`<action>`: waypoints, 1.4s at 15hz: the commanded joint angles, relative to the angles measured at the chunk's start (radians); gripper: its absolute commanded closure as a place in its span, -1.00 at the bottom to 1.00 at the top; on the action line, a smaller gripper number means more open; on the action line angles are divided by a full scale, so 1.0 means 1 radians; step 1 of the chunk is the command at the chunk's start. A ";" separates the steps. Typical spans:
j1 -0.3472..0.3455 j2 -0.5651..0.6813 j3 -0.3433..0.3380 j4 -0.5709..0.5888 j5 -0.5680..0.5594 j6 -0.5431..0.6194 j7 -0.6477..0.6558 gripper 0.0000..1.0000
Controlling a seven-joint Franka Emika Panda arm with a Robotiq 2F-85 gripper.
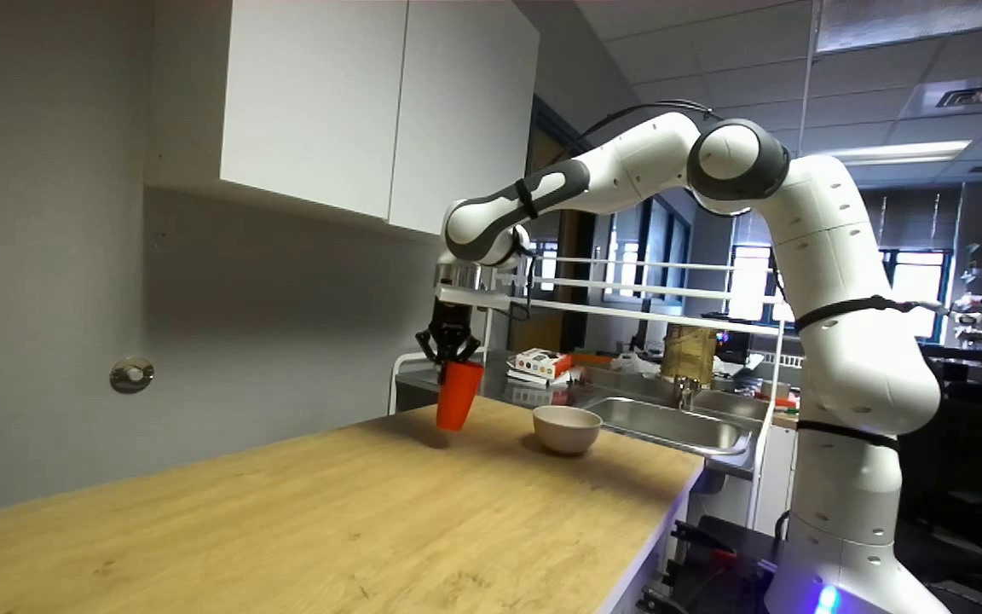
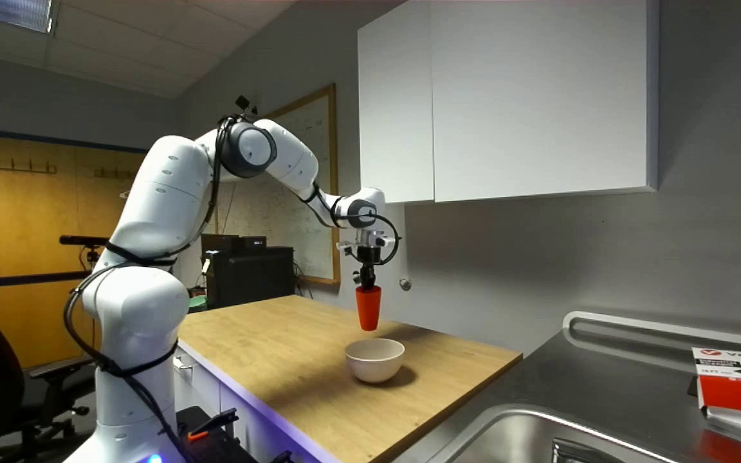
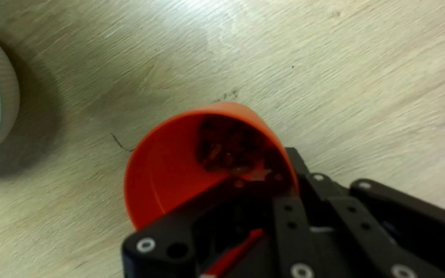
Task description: Pour the contents of the cup into the bowl
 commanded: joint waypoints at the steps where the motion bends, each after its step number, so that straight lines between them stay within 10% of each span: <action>1: -0.062 -0.159 0.006 -0.198 0.108 0.120 -0.107 0.97; 9: -0.192 -0.307 -0.008 -0.442 0.553 0.247 -0.603 0.97; 21: -0.291 -0.337 -0.137 -0.571 1.013 0.070 -1.181 0.98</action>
